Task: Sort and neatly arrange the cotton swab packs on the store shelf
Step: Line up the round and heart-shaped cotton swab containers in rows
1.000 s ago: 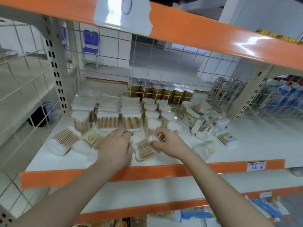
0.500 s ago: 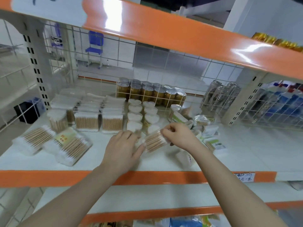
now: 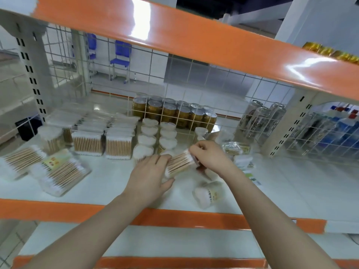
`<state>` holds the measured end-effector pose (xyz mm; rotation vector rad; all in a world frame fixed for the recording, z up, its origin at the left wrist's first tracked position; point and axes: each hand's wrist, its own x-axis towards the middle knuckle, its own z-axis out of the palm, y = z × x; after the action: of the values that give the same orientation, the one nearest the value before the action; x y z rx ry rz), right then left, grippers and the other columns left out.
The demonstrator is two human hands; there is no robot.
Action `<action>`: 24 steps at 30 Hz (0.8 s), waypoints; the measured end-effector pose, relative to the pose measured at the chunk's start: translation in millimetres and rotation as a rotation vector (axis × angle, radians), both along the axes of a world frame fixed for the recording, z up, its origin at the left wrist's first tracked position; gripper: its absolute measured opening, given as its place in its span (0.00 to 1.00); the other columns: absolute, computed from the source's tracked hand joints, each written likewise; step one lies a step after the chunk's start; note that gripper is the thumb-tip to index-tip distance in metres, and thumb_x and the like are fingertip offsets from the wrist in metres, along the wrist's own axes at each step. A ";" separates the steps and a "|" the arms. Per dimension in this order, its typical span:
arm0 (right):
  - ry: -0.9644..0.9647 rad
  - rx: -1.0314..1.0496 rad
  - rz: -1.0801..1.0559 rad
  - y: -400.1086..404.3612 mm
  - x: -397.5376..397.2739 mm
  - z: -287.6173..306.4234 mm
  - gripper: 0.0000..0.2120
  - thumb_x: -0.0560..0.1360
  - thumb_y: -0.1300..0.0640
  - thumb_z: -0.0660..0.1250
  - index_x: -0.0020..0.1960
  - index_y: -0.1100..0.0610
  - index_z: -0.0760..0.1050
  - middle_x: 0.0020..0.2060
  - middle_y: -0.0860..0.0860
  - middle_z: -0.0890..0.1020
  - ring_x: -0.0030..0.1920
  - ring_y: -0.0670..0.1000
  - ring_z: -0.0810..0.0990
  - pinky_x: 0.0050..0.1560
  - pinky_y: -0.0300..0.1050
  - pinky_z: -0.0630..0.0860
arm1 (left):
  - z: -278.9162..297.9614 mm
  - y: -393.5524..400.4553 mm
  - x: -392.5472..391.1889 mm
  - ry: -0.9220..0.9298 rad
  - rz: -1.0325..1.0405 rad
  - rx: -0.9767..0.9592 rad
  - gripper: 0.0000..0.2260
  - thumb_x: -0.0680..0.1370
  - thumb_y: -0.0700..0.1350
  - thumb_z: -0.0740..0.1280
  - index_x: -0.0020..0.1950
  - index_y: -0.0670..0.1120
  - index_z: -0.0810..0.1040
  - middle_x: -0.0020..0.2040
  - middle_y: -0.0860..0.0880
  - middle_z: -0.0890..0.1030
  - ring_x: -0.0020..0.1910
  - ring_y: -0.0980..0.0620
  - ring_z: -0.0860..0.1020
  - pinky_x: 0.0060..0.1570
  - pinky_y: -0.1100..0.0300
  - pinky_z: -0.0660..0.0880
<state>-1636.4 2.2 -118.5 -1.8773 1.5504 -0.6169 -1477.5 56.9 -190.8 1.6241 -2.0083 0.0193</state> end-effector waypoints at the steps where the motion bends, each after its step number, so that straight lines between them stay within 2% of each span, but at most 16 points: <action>1: -0.017 0.005 0.000 -1.5 -1.5 0.9 0.11 0.76 0.53 0.60 0.41 0.60 0.73 0.32 0.51 0.75 0.28 0.49 0.77 0.34 0.44 0.78 | 0.8 -1.0 -1.4 0.029 -0.004 -0.008 0.25 0.70 0.50 0.72 0.64 0.45 0.73 0.55 0.45 0.78 0.53 0.44 0.76 0.51 0.54 0.71; 4: -0.073 -0.012 0.017 -2.4 -4.9 3.2 0.16 0.79 0.48 0.59 0.39 0.59 0.71 0.28 0.49 0.73 0.21 0.43 0.72 0.23 0.33 0.69 | 1.7 -2.8 -3.0 0.117 -0.019 -0.009 0.25 0.71 0.50 0.71 0.66 0.45 0.71 0.58 0.45 0.77 0.55 0.45 0.75 0.51 0.56 0.71; 7: -0.116 -0.019 0.081 -2.9 -7.4 5.5 0.15 0.80 0.48 0.57 0.43 0.57 0.75 0.30 0.48 0.76 0.22 0.41 0.72 0.22 0.31 0.66 | 3.0 -4.3 -1.7 0.189 -0.029 0.024 0.25 0.72 0.51 0.69 0.68 0.47 0.69 0.59 0.47 0.77 0.56 0.48 0.74 0.51 0.58 0.70; 9: -0.159 -0.009 0.117 -3.4 -7.8 6.2 0.12 0.80 0.50 0.58 0.45 0.54 0.76 0.33 0.48 0.78 0.28 0.43 0.74 0.25 0.31 0.68 | 5.4 -4.4 -0.7 0.252 -0.043 0.040 0.25 0.73 0.50 0.69 0.67 0.47 0.69 0.58 0.47 0.77 0.55 0.49 0.74 0.49 0.60 0.70; 12: -0.222 0.004 0.153 -5.5 -8.0 3.9 0.08 0.79 0.51 0.59 0.48 0.50 0.76 0.38 0.46 0.79 0.37 0.44 0.76 0.38 0.35 0.74 | 8.5 -5.5 1.6 0.366 -0.071 0.065 0.21 0.73 0.47 0.69 0.64 0.46 0.71 0.50 0.53 0.76 0.46 0.55 0.73 0.38 0.72 0.67; 14: -0.293 0.026 0.169 -8.0 -8.4 0.6 0.07 0.79 0.51 0.59 0.50 0.47 0.77 0.41 0.45 0.81 0.44 0.44 0.78 0.46 0.38 0.75 | 9.6 -6.6 3.8 0.480 -0.083 0.106 0.19 0.73 0.46 0.70 0.62 0.45 0.72 0.47 0.55 0.75 0.41 0.61 0.73 0.36 0.75 0.68; 16: -0.361 0.051 0.189 -10.1 -9.2 -0.9 0.07 0.79 0.53 0.60 0.51 0.47 0.77 0.45 0.46 0.82 0.50 0.46 0.79 0.53 0.41 0.76 | 10.4 -6.7 5.5 0.556 -0.106 0.152 0.18 0.73 0.45 0.70 0.61 0.45 0.72 0.46 0.57 0.76 0.41 0.64 0.74 0.37 0.75 0.69; 21: -0.374 0.049 0.242 -14.2 -8.4 -1.1 0.10 0.77 0.58 0.63 0.57 0.53 0.77 0.51 0.50 0.82 0.53 0.47 0.80 0.56 0.41 0.76 | 10.4 -8.5 13.7 0.612 -0.159 0.202 0.17 0.73 0.46 0.70 0.61 0.47 0.73 0.46 0.59 0.77 0.44 0.64 0.76 0.40 0.72 0.72; 24: -0.334 -0.008 0.198 -16.0 -3.5 -0.5 0.06 0.75 0.57 0.66 0.52 0.51 0.78 0.46 0.46 0.82 0.49 0.44 0.80 0.51 0.37 0.77 | 8.2 -9.2 18.5 0.594 -0.172 0.211 0.18 0.73 0.48 0.70 0.62 0.46 0.74 0.47 0.57 0.78 0.44 0.62 0.76 0.40 0.72 0.71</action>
<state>-1639.9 -13.8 -119.1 -1.7972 1.1356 -0.7989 -1459.0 47.6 -182.6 1.3553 -1.7046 -0.6779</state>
